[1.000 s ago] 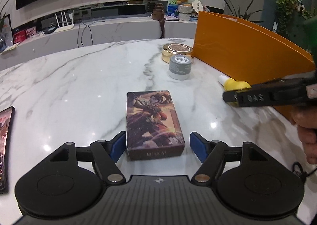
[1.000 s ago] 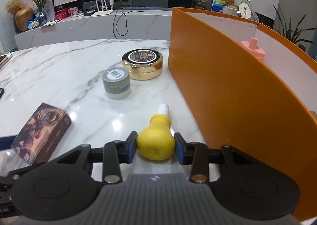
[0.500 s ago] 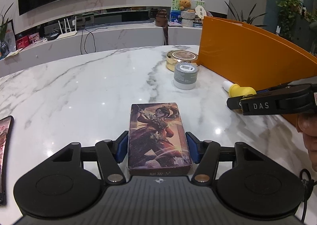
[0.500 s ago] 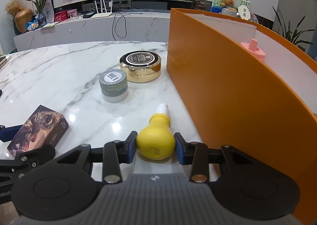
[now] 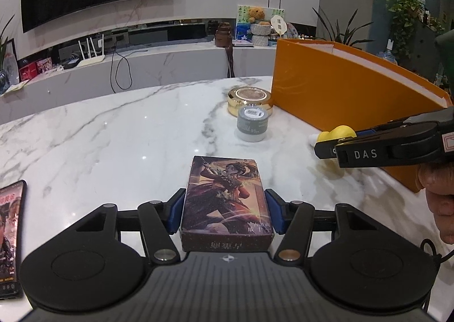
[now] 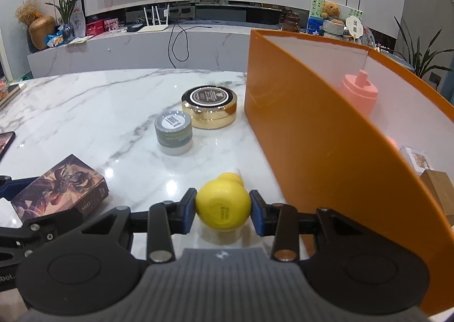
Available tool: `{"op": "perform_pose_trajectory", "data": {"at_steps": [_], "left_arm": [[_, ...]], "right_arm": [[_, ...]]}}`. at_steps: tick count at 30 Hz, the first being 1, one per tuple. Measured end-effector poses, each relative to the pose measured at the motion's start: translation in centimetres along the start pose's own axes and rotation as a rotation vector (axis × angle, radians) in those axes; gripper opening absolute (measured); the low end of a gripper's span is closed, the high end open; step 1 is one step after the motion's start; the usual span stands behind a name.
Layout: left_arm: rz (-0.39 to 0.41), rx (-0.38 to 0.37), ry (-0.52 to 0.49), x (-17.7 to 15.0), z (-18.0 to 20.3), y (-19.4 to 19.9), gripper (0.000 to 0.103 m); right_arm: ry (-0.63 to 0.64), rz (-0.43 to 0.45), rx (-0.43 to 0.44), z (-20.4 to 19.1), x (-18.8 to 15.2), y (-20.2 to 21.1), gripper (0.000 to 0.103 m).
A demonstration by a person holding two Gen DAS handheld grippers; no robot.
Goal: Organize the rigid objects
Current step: 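Carry the card box and yellow bottle into the orange box and release both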
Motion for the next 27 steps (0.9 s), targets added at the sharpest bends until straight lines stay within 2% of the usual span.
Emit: {"op": "perform_pose_trajectory", "data": {"at_steps": [4,12,18,27], "left_arm": [[0.014,0.007,-0.006,0.7,0.2,0.4,0.067],[0.032,-0.022,-0.027,2.8,1.8,1.2,0.067],[0.048,-0.044,-0.048,4.4,3.4,1.3,0.067],[0.095,-0.085,-0.115,9.3,6.7,0.9,0.067]], "right_arm": [[-0.002,0.022,0.018,0.2,0.4,0.9,0.039],[-0.006,0.112,0.028,1.3,2.8,4.0,0.039],[-0.029,0.149,0.053,2.5,4.3,5.9,0.039],[-0.068,0.232,0.059,5.5,6.4,8.9,0.039]]}}
Point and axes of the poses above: each gripper's, at about its wrist camera, not at the fingertips, and y roughly against the way its jaws point, z to its right, x to its top, the point moved 10 cm from there along -y, roughly the way its jaws point, and after that the axes turned 14 degrees about -x, right-handed, at the moved point
